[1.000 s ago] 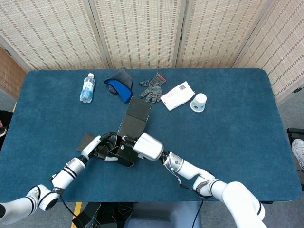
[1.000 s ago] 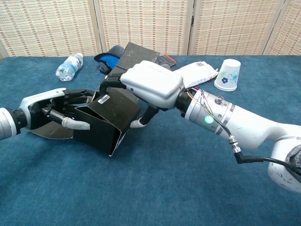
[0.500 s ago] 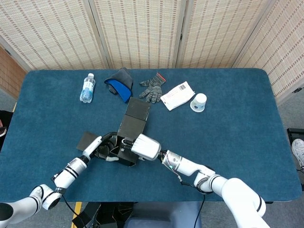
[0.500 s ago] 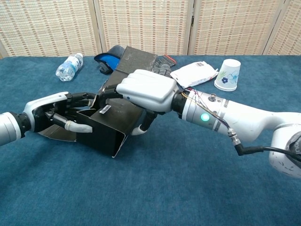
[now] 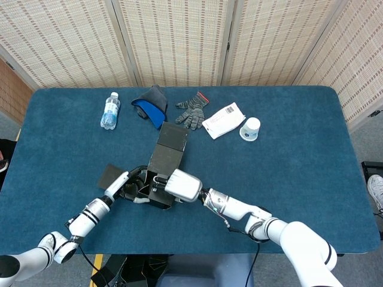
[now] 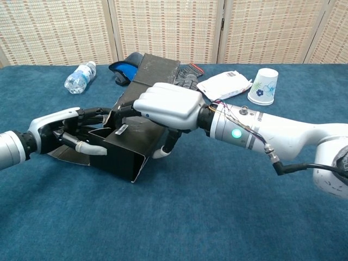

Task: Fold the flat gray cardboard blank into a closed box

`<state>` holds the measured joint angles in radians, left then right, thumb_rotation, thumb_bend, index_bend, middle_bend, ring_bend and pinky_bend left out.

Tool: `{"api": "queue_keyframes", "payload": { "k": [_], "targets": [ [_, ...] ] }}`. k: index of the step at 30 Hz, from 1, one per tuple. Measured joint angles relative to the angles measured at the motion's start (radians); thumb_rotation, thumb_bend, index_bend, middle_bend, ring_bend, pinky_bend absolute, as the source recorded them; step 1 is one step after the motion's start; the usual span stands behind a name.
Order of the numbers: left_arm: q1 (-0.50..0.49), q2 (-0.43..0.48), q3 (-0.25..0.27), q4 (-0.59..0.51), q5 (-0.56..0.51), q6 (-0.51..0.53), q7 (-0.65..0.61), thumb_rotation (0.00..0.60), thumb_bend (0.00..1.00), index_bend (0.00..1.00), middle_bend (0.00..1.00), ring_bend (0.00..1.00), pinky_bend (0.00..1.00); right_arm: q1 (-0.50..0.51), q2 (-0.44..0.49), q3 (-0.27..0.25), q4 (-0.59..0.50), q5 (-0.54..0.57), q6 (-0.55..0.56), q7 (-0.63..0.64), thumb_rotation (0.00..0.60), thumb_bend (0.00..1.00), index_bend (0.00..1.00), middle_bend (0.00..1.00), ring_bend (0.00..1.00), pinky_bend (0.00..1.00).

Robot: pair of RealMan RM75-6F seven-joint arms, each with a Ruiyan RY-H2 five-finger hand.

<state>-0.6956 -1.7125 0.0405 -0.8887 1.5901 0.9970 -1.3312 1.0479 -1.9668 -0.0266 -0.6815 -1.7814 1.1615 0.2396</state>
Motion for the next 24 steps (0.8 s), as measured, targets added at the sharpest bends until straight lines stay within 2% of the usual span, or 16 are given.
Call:
{"api": "queue_keyframes", "payload": {
  "k": [17, 24],
  "targets": [
    [-0.009, 0.006, 0.012, -0.004, 0.007, -0.002, -0.013, 0.600, 0.10, 0.12, 0.19, 0.47, 0.60, 0.008, 0.022, -0.009, -0.029, 0.003, -0.024, -0.009, 0.600, 0.05, 0.29, 0.30, 0.77, 0.92],
    [-0.011, 0.012, 0.015, -0.009, 0.008, 0.001, -0.018, 0.600, 0.10, 0.11, 0.19, 0.47, 0.60, 0.019, 0.034, -0.016, -0.050, -0.001, -0.045, -0.016, 0.600, 0.11, 0.29, 0.31, 0.78, 0.92]
  ]
}}
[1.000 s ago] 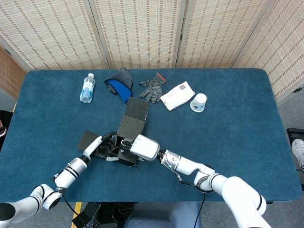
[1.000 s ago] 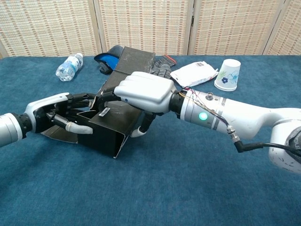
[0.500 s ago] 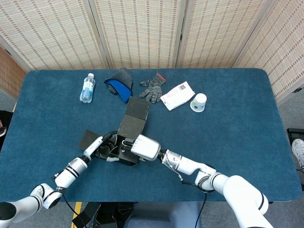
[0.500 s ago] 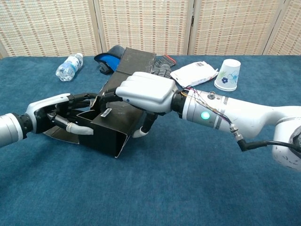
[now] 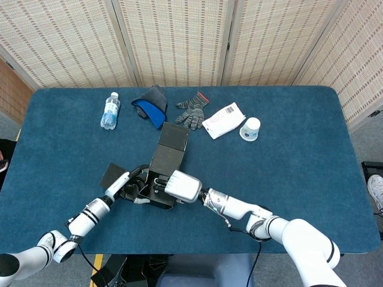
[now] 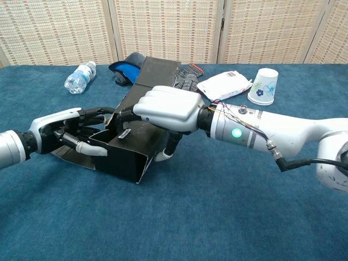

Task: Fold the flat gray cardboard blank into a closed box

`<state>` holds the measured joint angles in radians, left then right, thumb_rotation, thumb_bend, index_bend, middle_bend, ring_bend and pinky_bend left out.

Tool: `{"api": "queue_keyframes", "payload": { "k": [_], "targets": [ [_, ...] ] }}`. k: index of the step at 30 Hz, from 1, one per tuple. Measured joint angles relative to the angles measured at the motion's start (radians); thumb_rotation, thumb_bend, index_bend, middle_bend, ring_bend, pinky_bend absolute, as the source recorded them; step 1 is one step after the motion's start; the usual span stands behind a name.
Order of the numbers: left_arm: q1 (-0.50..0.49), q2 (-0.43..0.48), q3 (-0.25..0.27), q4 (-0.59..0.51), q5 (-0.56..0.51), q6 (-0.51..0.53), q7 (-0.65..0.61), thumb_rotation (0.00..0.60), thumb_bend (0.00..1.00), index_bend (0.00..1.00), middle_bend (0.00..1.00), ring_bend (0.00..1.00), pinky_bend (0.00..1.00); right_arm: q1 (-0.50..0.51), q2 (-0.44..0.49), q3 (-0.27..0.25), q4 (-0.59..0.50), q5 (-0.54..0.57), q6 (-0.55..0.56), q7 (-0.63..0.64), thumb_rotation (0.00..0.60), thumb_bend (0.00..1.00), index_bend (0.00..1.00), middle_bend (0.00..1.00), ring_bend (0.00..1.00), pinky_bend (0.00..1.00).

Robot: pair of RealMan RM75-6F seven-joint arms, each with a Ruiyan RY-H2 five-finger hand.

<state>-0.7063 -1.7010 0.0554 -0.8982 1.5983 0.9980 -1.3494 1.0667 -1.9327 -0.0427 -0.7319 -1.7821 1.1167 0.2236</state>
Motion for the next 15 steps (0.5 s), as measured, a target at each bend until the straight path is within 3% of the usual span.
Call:
{"api": "queue_keyframes", "payload": {
  "k": [15],
  "targets": [
    [0.007, 0.006, 0.002, -0.016, -0.003, 0.012, 0.009, 0.600, 0.10, 0.11, 0.17, 0.47, 0.60, 0.011, 0.028, -0.012, -0.038, -0.010, -0.019, -0.027, 0.600, 0.14, 0.33, 0.33, 0.78, 0.92]
  ]
}}
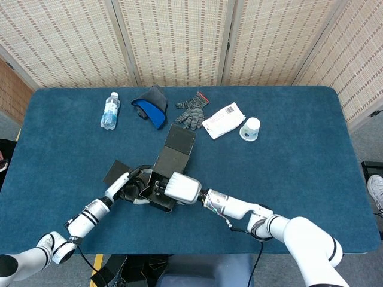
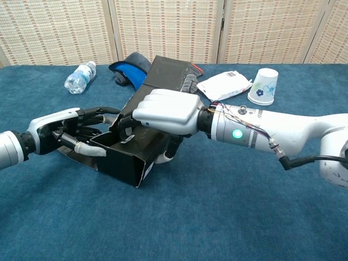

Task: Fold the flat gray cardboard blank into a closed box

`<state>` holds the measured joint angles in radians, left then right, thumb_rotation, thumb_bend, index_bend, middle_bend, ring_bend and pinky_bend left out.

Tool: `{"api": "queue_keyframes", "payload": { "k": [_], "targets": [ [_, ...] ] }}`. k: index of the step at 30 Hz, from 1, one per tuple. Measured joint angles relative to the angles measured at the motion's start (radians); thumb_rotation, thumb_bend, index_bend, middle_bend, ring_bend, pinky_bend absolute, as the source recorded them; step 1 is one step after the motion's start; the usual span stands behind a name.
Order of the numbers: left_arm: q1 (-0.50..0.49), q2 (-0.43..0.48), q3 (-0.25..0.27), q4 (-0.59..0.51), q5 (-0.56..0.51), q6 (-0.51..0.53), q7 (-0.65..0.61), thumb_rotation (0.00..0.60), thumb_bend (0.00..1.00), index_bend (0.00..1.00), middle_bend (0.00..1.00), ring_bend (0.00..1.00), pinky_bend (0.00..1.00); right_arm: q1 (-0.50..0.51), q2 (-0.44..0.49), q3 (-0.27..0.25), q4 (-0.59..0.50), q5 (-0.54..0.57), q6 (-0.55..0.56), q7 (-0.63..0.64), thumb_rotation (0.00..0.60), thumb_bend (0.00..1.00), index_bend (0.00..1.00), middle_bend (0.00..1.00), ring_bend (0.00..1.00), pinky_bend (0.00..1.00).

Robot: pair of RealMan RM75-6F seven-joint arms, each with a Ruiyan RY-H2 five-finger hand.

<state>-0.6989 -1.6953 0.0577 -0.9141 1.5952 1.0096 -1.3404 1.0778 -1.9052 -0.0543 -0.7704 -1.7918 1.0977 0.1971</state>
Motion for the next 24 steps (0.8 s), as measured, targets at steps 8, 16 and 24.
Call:
{"api": "queue_keyframes", "payload": {
  "k": [8, 16, 24],
  "targets": [
    [0.001, 0.003, 0.003, -0.004, 0.000, -0.003, -0.001, 0.600, 0.10, 0.11, 0.17, 0.47, 0.60, -0.003, 0.004, 0.003, -0.008, 0.003, 0.003, -0.006, 0.600, 0.15, 0.33, 0.33, 0.78, 0.92],
    [0.001, 0.000, 0.003, -0.001, -0.002, -0.004, -0.002, 0.600, 0.10, 0.10, 0.17, 0.47, 0.60, -0.005, 0.011, -0.015, -0.013, -0.011, 0.001, -0.010, 0.600, 0.19, 0.34, 0.36, 0.79, 0.92],
    [0.001, 0.001, 0.004, -0.002, 0.000, -0.004, -0.005, 0.600, 0.10, 0.11, 0.17, 0.47, 0.60, -0.004, 0.024, -0.033, -0.020, -0.030, 0.007, -0.004, 0.600, 0.27, 0.43, 0.41, 0.81, 0.93]
  ]
}}
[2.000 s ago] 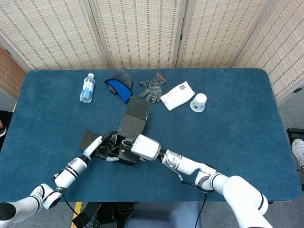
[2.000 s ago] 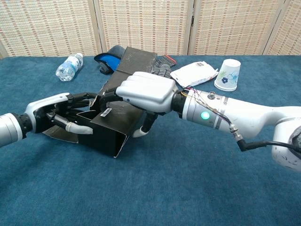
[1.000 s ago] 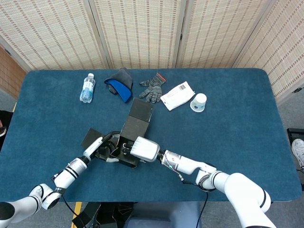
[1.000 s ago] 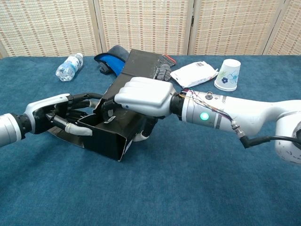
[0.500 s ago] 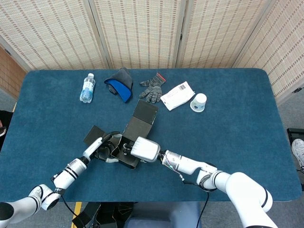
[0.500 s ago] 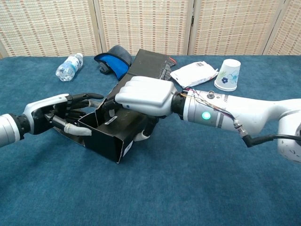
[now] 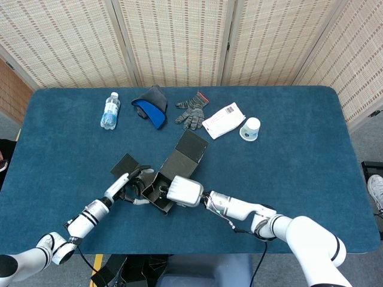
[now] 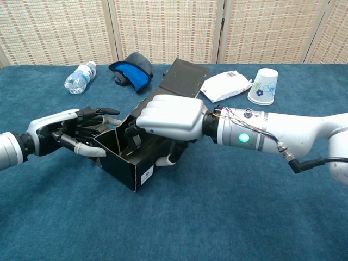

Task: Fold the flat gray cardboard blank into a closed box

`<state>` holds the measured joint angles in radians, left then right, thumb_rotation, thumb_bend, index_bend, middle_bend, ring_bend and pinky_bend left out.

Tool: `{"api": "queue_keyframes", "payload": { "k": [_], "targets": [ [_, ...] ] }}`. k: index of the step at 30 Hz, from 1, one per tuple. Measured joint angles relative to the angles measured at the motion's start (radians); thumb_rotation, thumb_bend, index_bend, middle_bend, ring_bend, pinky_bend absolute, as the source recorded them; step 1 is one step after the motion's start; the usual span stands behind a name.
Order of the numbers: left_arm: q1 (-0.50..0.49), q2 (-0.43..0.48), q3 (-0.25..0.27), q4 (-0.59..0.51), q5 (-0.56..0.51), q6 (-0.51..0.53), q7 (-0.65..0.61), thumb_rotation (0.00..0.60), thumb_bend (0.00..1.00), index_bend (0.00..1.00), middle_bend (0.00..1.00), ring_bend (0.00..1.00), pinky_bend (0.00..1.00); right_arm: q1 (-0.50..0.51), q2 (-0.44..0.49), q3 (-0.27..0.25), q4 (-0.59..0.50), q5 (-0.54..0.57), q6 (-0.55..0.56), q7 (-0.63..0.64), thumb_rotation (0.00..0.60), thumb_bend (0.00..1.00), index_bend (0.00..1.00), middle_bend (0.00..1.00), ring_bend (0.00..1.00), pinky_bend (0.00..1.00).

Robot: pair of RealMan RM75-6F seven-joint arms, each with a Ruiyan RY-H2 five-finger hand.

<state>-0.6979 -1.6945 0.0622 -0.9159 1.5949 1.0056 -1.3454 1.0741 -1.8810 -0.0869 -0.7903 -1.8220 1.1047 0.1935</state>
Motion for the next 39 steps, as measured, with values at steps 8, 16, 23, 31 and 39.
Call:
{"api": "queue_keyframes", "payload": {
  "k": [8, 16, 23, 31, 39],
  "targets": [
    [-0.002, 0.004, 0.001, -0.005, 0.002, -0.001, -0.004, 0.600, 0.10, 0.11, 0.17, 0.47, 0.60, -0.001, 0.020, -0.016, -0.016, -0.010, -0.006, 0.008, 0.600, 0.36, 0.56, 0.50, 0.83, 0.95],
    [-0.004, 0.010, 0.001, -0.015, 0.002, -0.001, -0.001, 0.600, 0.10, 0.11, 0.17, 0.47, 0.60, 0.011, 0.049, -0.014, -0.051, -0.010, -0.016, 0.030, 0.600, 0.40, 0.70, 0.61, 0.84, 0.95],
    [-0.003, 0.012, -0.002, -0.026, -0.002, -0.002, 0.007, 0.600, 0.10, 0.11, 0.17, 0.47, 0.60, 0.019, 0.070, -0.009, -0.078, -0.010, -0.022, 0.030, 0.600, 0.40, 0.76, 0.65, 0.85, 0.95],
    [-0.001, 0.012, -0.004, -0.030, -0.008, -0.006, 0.017, 0.600, 0.10, 0.10, 0.17, 0.47, 0.60, 0.020, 0.089, -0.008, -0.106, -0.005, -0.038, 0.022, 0.600, 0.40, 0.77, 0.66, 0.85, 0.96],
    [0.001, 0.011, -0.005, -0.030, -0.014, -0.016, 0.023, 0.600, 0.10, 0.11, 0.17, 0.47, 0.60, 0.013, 0.091, -0.004, -0.112, 0.003, -0.046, -0.006, 0.600, 0.29, 0.60, 0.47, 0.84, 0.95]
  ]
}}
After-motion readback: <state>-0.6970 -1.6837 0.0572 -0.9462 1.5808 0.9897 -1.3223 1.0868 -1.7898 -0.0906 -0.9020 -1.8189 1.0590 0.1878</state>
